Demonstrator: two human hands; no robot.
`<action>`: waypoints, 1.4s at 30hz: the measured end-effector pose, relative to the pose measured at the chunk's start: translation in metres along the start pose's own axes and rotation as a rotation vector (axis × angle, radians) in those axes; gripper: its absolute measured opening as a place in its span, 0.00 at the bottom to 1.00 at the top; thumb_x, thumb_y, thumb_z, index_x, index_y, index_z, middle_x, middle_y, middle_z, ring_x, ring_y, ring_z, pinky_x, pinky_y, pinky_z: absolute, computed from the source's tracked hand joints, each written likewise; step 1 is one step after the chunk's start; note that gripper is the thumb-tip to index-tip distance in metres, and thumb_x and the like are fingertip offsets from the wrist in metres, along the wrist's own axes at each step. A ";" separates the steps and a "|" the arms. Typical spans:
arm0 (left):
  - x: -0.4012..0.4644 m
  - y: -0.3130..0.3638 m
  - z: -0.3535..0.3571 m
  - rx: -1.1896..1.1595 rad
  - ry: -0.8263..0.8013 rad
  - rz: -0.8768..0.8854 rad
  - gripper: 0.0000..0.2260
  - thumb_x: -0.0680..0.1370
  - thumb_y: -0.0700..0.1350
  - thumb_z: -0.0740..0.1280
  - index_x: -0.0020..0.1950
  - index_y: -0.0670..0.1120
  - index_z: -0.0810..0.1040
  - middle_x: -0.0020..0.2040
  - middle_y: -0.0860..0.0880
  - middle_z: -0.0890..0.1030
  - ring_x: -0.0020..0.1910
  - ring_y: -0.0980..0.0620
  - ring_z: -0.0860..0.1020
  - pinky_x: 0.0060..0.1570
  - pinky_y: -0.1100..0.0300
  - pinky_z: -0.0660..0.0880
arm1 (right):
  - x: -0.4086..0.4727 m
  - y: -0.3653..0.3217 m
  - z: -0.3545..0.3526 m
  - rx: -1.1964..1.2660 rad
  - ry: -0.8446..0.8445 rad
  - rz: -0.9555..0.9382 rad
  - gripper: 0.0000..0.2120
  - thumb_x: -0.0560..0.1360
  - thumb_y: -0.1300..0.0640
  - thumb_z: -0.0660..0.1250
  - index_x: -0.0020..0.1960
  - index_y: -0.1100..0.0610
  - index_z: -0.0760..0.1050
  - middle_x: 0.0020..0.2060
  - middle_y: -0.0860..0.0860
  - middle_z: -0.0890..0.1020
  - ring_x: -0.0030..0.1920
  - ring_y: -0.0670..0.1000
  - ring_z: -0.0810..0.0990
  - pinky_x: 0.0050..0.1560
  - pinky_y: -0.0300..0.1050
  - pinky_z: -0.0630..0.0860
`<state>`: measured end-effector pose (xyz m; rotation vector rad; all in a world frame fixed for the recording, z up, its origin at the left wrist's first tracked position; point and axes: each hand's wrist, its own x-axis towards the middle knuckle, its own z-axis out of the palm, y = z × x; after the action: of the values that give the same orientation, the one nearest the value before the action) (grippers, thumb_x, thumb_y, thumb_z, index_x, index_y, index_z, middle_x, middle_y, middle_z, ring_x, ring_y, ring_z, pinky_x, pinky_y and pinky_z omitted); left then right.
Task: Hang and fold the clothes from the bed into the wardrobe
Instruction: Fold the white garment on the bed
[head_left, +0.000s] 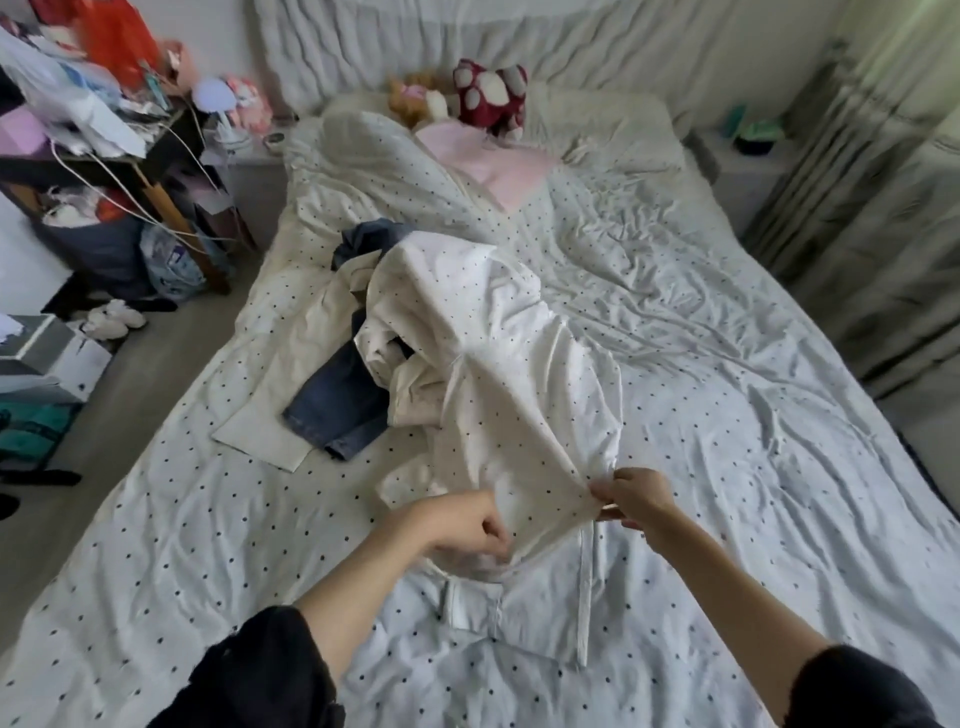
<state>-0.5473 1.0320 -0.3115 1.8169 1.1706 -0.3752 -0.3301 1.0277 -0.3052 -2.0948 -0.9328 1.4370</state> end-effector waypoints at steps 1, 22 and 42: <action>0.004 0.003 0.005 0.022 0.038 -0.014 0.13 0.78 0.47 0.64 0.62 0.49 0.78 0.59 0.50 0.80 0.52 0.52 0.78 0.57 0.51 0.73 | -0.006 0.012 -0.002 -0.008 -0.019 0.003 0.07 0.74 0.70 0.64 0.38 0.64 0.76 0.32 0.55 0.78 0.19 0.41 0.75 0.19 0.30 0.65; 0.070 0.012 0.080 0.354 -0.191 -0.079 0.19 0.80 0.47 0.61 0.71 0.51 0.68 0.69 0.50 0.70 0.65 0.48 0.70 0.62 0.56 0.69 | 0.043 0.118 -0.011 -0.079 -0.029 0.120 0.18 0.78 0.58 0.60 0.56 0.74 0.72 0.40 0.56 0.71 0.39 0.52 0.69 0.35 0.41 0.62; 0.110 0.032 -0.001 0.274 0.323 0.073 0.30 0.81 0.39 0.57 0.77 0.58 0.48 0.78 0.53 0.50 0.74 0.50 0.57 0.70 0.52 0.62 | 0.077 0.079 -0.043 0.424 0.104 -0.117 0.06 0.74 0.65 0.63 0.43 0.57 0.77 0.33 0.49 0.77 0.34 0.46 0.74 0.31 0.34 0.70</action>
<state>-0.4650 1.0904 -0.3665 2.2138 1.3157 -0.2115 -0.2492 1.0310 -0.3919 -1.7528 -0.6316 1.3160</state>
